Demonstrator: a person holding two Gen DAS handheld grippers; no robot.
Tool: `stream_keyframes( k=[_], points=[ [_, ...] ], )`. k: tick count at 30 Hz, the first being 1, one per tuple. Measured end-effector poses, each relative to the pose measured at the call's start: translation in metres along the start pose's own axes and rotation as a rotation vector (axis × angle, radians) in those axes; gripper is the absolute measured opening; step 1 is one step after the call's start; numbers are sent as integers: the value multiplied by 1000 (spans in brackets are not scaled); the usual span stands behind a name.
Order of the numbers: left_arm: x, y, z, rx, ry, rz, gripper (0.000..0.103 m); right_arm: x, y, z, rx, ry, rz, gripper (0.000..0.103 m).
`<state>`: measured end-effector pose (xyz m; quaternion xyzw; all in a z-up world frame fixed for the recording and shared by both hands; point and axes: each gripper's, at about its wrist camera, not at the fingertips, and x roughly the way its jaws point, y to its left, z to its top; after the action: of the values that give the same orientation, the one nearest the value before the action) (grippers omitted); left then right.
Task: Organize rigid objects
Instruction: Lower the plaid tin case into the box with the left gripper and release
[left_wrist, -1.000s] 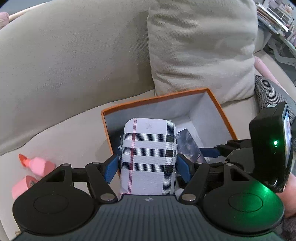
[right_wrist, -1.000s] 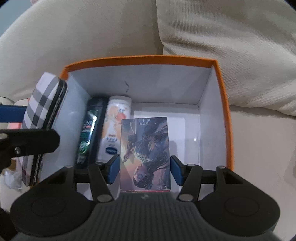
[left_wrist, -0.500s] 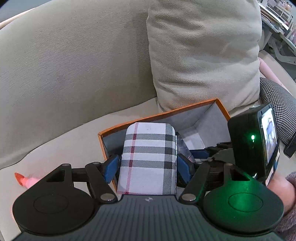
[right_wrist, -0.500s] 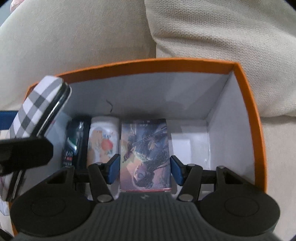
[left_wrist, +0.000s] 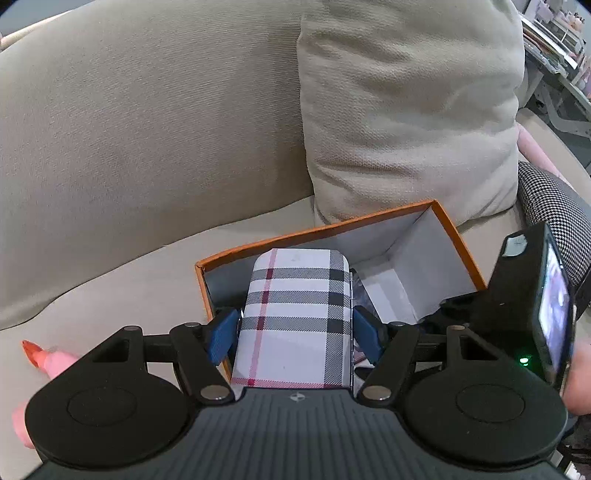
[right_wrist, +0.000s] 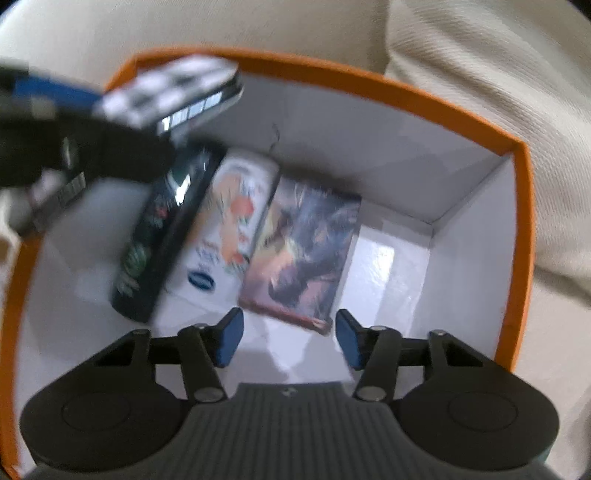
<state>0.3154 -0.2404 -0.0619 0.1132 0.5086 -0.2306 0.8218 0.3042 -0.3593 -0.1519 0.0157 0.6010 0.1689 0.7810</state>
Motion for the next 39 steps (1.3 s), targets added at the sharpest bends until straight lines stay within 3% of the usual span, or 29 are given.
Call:
stream_keyframes(
  k=[4, 10, 16, 21, 23, 25, 27, 32, 36, 39],
  points=[
    [-2, 3, 0, -9, -3, -5, 77, 4, 1, 1, -9, -20, -13, 37],
    [0, 0, -1, -27, -4, -11, 77, 6, -11, 10, -10, -43, -3, 35],
    [13, -20, 0, -57, 7, -72, 77, -58, -20, -13, 27, -170, -2, 35],
    [33, -43, 3, -96, 20, -72, 77, -118, -38, -32, 63, -283, -117, 35],
    [41, -50, 4, -128, 25, -67, 77, -122, -48, -31, 90, -285, -160, 34],
    [53, -55, 6, -179, 37, -64, 77, -113, -59, -30, 125, -269, -193, 25],
    [64, -57, 7, -234, 56, -69, 77, -109, -67, -27, 166, -263, -177, 22],
    [91, -60, 8, -351, 95, -83, 78, -98, -71, -30, 174, -255, -174, 24],
    [106, -62, 10, -382, 112, -77, 78, -98, -71, -32, 175, -252, -161, 26],
    [112, -60, 11, -386, 123, -92, 78, -91, -66, -34, 152, -241, -183, 33]
  ],
)
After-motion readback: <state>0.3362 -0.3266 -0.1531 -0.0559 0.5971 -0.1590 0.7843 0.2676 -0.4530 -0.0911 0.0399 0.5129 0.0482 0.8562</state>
